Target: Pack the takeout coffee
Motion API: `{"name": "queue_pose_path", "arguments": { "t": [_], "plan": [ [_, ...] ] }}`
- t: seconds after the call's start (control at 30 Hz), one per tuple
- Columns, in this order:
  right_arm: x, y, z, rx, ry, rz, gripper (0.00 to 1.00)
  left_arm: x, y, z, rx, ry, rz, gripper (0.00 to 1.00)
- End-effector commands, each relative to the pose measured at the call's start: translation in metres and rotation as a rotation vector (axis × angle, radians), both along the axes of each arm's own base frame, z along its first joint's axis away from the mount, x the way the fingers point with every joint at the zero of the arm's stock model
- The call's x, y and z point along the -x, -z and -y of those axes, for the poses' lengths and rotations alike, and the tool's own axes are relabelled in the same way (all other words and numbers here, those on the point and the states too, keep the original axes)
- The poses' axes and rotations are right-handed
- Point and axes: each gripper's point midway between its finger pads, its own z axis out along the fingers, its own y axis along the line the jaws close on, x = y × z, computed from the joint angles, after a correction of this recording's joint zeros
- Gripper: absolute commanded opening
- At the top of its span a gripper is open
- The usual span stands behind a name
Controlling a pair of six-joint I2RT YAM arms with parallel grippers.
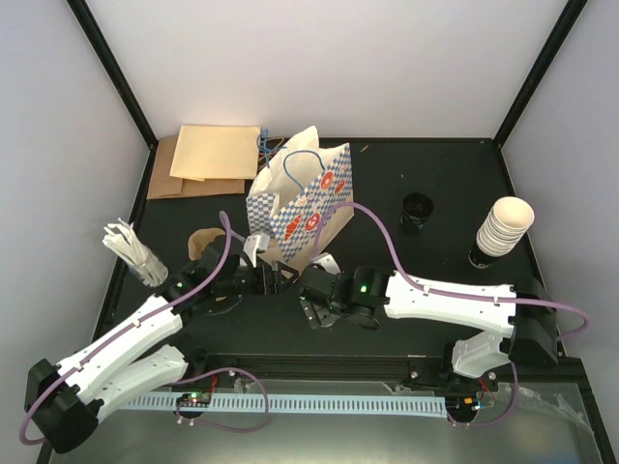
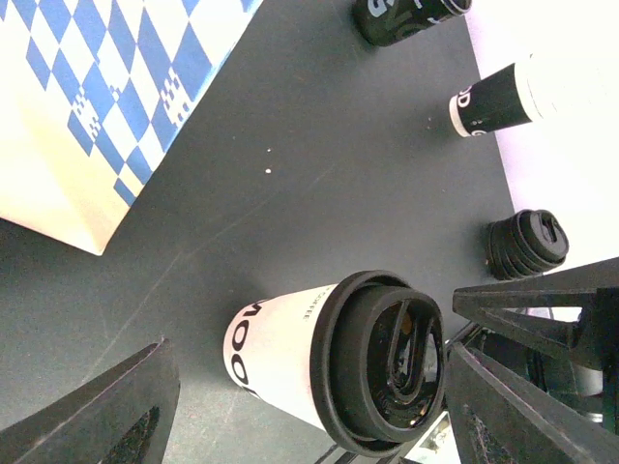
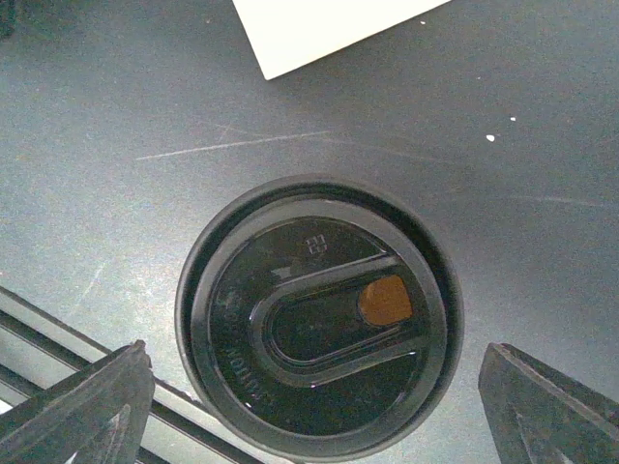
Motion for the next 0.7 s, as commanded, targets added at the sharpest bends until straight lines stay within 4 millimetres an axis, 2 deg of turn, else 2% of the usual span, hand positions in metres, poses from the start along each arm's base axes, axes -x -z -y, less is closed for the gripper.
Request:
{"name": "queue_pose_path", "arguments": {
  "t": [0.0,0.27,0.67],
  "plan": [
    [0.0011,0.0010,-0.0010,0.025,-0.013,-0.001,0.93,0.0014,0.0003,-0.0045,-0.007,0.000,0.011,0.78],
    [-0.0008,0.0070,-0.0034,0.052,-0.010,-0.001,0.88,0.0016,0.0000,-0.0042,-0.004,0.004,0.009,0.78],
    [-0.0042,0.0046,-0.0096,0.064,-0.029,0.014,0.83,0.0029,0.0014,-0.0033,-0.008,0.015,0.000,0.78]
  ]
}}
